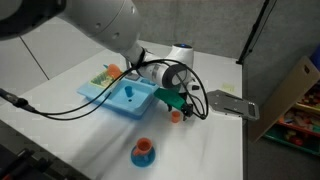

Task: Pick up the orange cup and put it in the blue cup in the sink

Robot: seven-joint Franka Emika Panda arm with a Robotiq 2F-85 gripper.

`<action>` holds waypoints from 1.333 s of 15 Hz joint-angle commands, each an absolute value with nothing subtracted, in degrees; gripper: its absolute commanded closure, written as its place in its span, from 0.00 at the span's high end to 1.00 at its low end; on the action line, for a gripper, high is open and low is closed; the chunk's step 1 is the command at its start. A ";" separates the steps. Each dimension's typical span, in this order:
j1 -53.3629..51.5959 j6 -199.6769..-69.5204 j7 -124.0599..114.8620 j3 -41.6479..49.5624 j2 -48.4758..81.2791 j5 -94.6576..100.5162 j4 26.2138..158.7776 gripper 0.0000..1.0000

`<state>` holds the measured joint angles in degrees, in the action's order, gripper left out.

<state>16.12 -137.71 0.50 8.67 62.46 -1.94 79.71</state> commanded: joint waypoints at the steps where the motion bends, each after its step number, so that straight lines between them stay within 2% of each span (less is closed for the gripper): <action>1: 16.66 -136.10 1.41 8.38 62.87 -1.65 78.72 1.00; 8: 16.66 -136.03 1.21 8.49 62.41 -1.74 79.24 1.00; 9: 16.67 -136.03 1.21 8.49 62.40 -1.75 79.26 0.93; 10: 16.65 -136.01 1.17 8.50 62.40 -1.76 79.27 0.74; 12: 16.60 -135.87 1.07 8.57 62.40 -1.74 79.25 0.58; 17: 16.37 -135.12 0.54 8.95 61.64 -1.69 79.74 0.31; 18: 16.21 -134.98 0.33 9.14 60.98 -1.64 80.28 0.34; 20: 15.93 -134.16 0.01 9.54 59.76 -1.48 80.88 0.28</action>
<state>16.12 -136.75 0.46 9.07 62.51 -1.93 79.71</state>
